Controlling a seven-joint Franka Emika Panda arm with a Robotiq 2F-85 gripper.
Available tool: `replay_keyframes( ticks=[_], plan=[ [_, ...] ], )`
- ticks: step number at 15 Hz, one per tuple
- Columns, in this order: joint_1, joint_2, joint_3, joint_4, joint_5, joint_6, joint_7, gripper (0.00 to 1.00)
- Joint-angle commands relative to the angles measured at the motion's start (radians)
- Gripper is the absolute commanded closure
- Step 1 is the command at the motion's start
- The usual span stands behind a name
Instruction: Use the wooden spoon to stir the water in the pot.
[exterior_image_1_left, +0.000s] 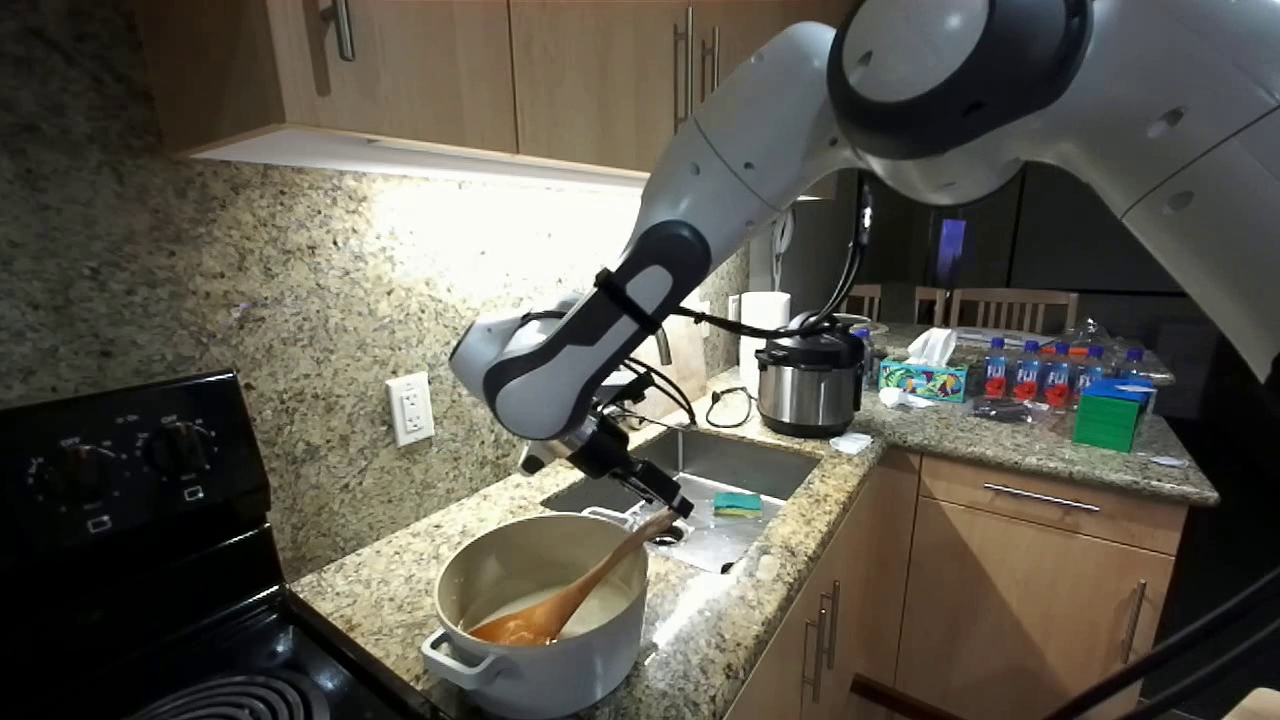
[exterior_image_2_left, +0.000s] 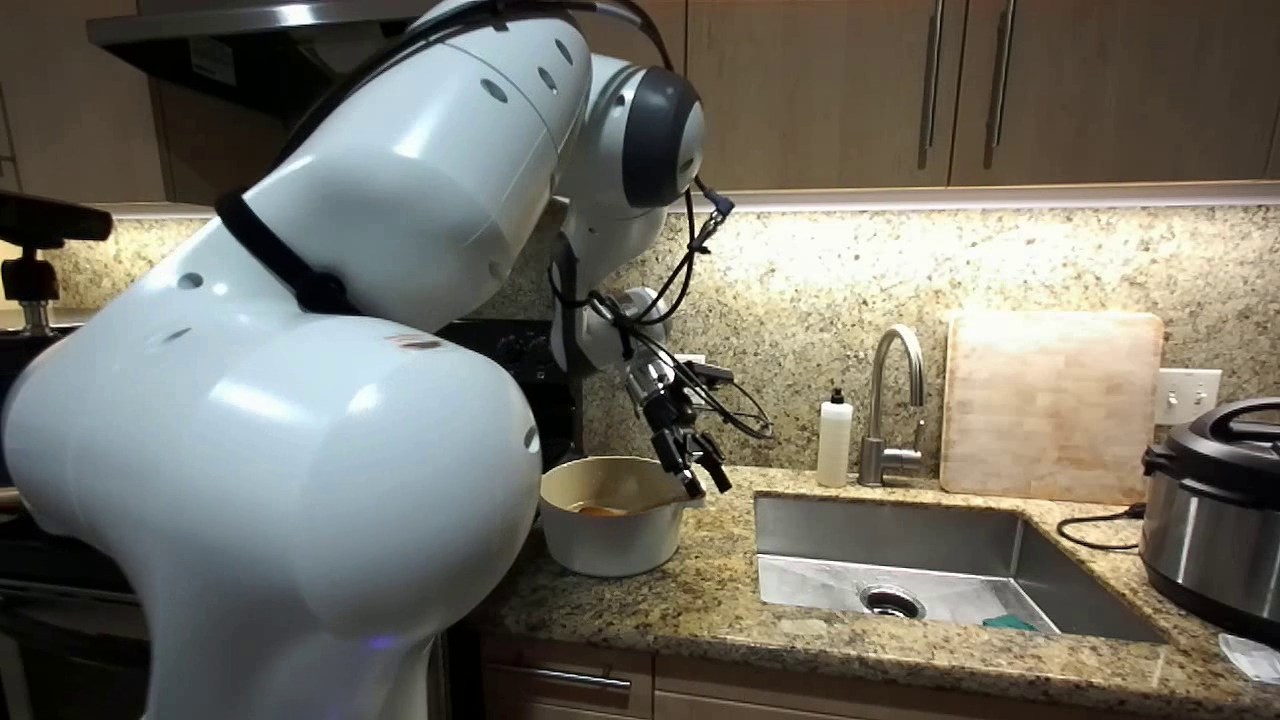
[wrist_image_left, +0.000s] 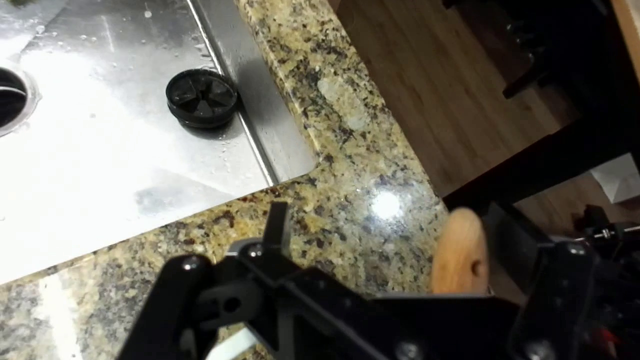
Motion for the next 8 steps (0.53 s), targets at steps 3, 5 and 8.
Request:
replay_keyframes(
  ticks=[3, 5, 8],
  plan=[
    [-0.196, -0.267, -0.025, -0.337, 0.197, 0.366, -0.115, 0.0],
    [-0.254, -0.344, -0.052, -0.44, 0.304, 0.484, -0.18, 0.0],
    [-0.314, -0.466, -0.098, -0.597, 0.498, 0.606, -0.25, 0.0]
  ],
)
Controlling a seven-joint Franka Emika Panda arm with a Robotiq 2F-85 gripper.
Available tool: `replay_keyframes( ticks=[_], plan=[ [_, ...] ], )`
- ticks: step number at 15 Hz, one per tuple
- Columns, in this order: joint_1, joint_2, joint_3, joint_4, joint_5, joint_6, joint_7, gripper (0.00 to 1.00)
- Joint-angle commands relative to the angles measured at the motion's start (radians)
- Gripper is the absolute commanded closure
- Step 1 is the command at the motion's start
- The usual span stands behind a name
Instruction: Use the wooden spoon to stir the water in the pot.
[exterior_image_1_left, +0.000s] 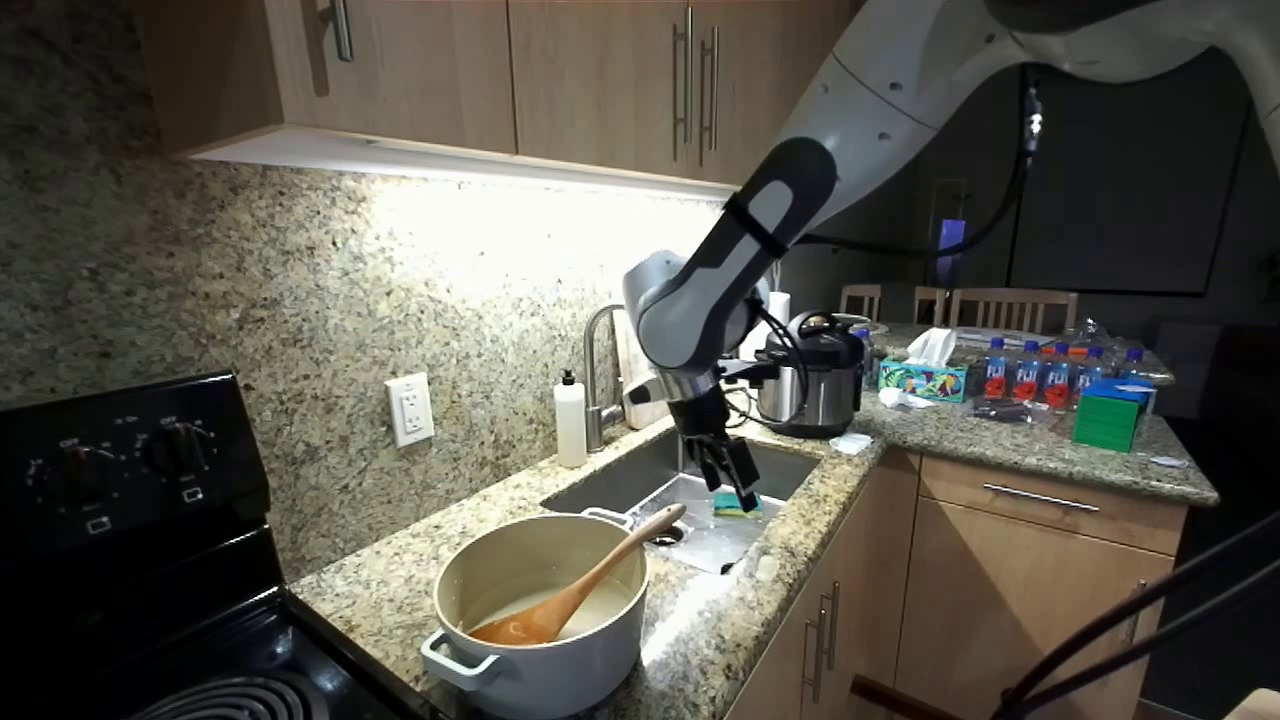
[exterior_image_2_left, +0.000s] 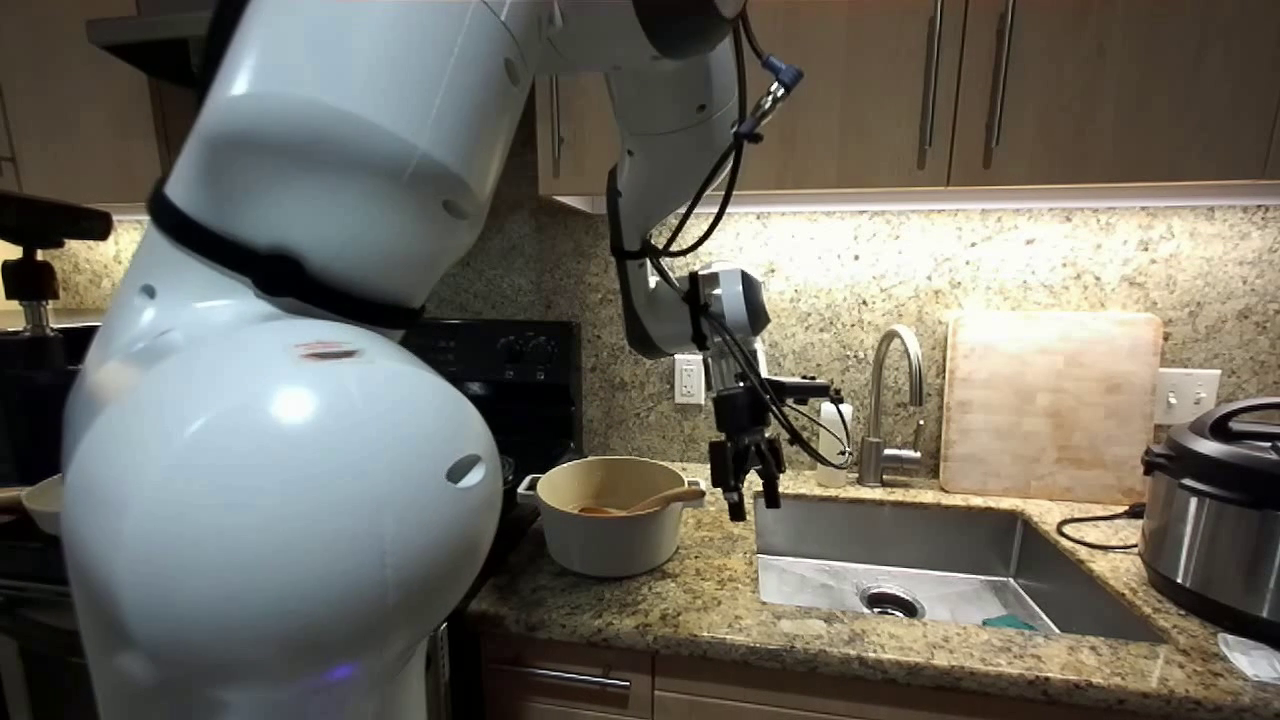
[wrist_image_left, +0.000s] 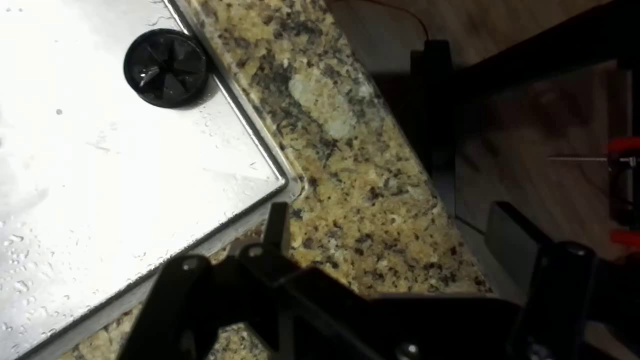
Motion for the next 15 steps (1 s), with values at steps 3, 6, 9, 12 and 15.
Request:
replay_keyframes(
  ticks=[3, 6, 9, 12, 15],
  plan=[
    [-0.08, -0.312, -0.067, -0.347, 0.388, 0.155, -0.151, 0.0],
    [-0.143, -0.462, -0.005, -0.424, 0.631, 0.04, -0.183, 0.0],
    [-0.001, -0.589, -0.105, -0.472, 0.859, -0.036, -0.134, 0.0],
    [0.092, -0.655, -0.163, -0.501, 1.031, -0.036, -0.087, 0.0],
    [0.134, -0.63, -0.193, -0.472, 1.035, -0.037, -0.064, 0.0]
  ],
)
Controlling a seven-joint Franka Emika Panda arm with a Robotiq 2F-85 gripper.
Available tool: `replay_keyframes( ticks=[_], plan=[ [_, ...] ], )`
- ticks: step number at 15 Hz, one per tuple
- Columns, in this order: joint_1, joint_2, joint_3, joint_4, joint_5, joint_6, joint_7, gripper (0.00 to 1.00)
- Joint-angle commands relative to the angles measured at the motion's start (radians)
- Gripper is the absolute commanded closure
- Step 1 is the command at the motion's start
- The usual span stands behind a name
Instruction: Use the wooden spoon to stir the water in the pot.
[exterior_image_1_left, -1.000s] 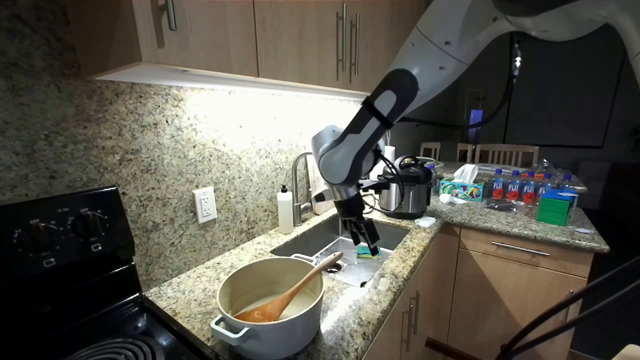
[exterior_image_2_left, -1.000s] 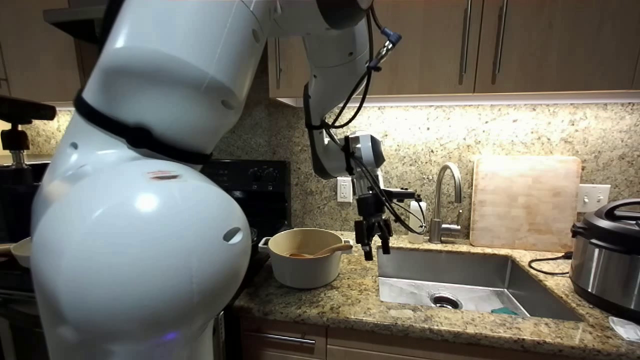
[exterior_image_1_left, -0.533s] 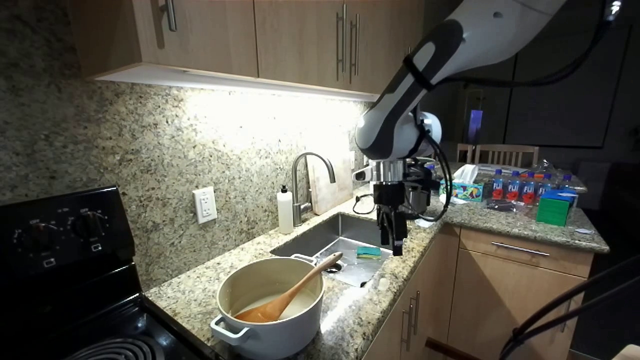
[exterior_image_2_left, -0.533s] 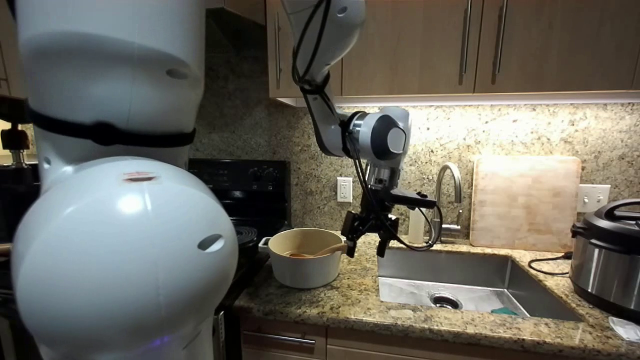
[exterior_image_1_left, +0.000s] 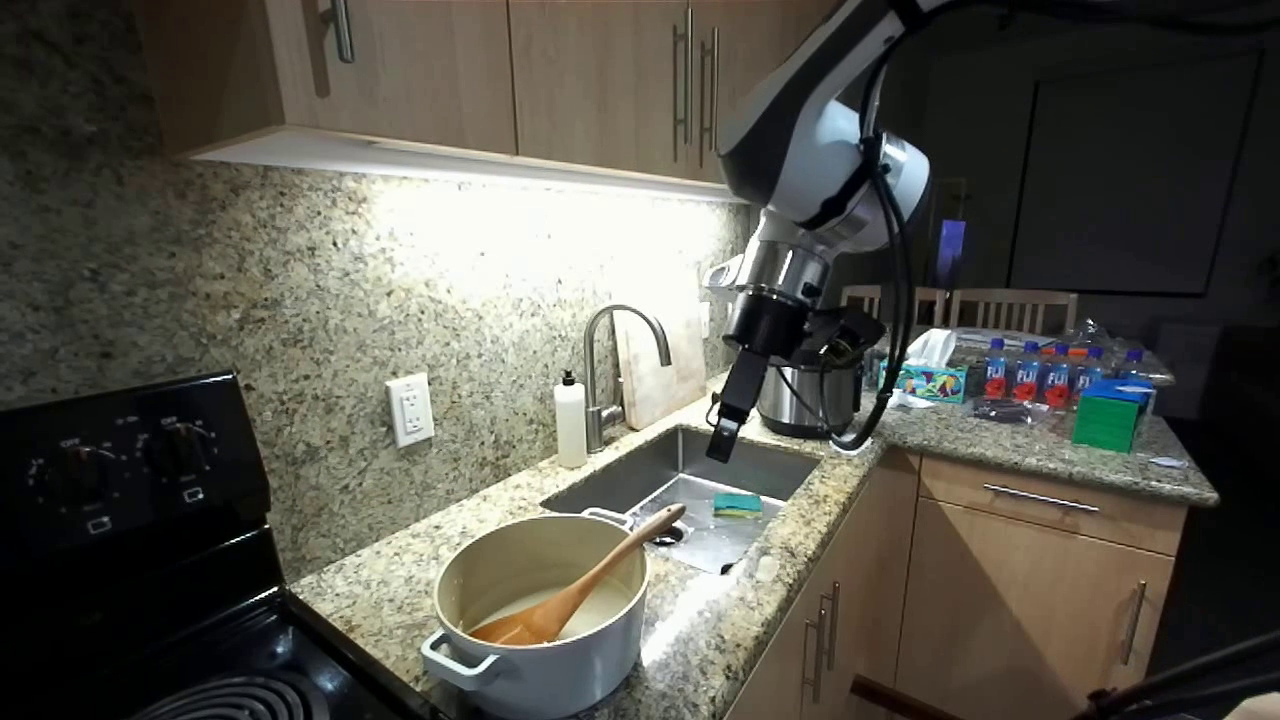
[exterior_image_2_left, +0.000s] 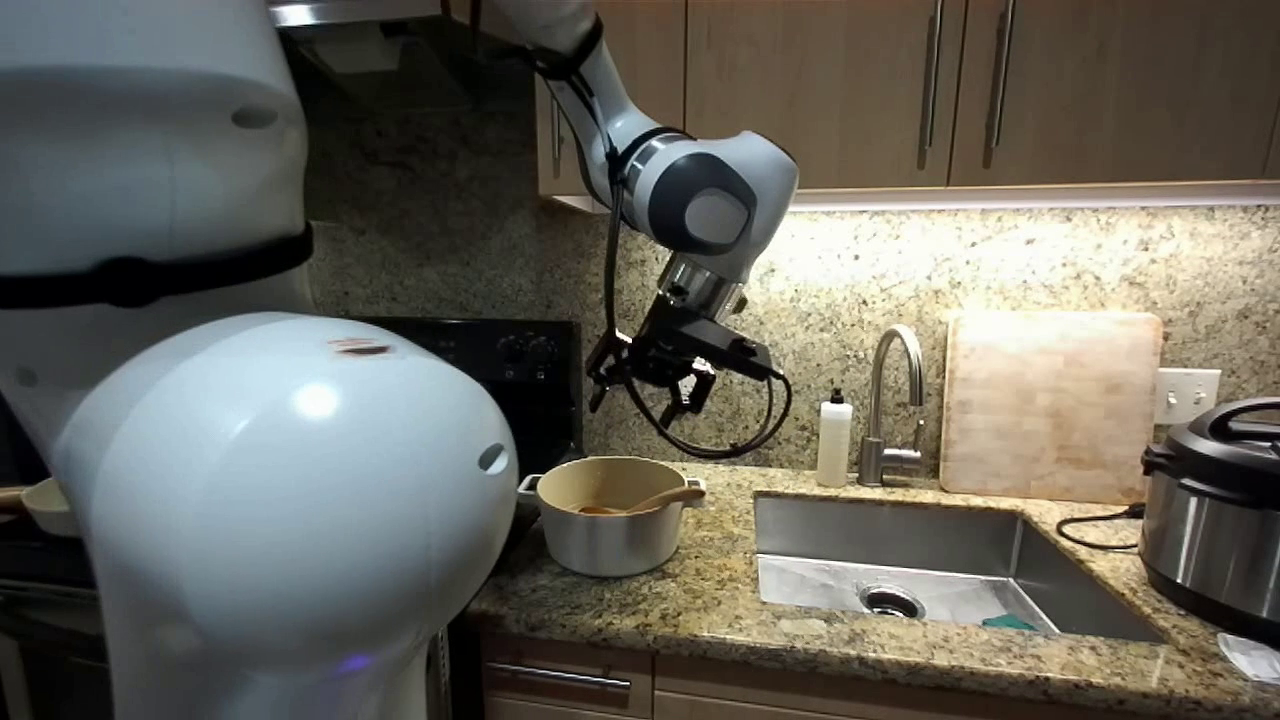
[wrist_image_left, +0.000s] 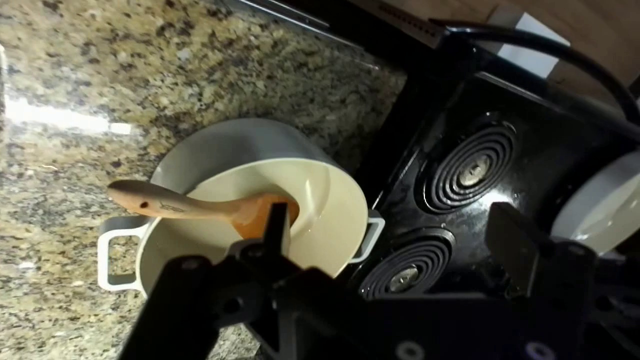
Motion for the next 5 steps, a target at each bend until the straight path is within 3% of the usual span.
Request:
replay_keyframes(
  ticks=[1, 5],
  plan=[
    [0.048, -0.005, -0.042, -0.001, -0.006, 0.002, 0.01, 0.0],
    [0.052, 0.002, -0.053, 0.0, -0.006, 0.002, 0.009, 0.0]
  ],
)
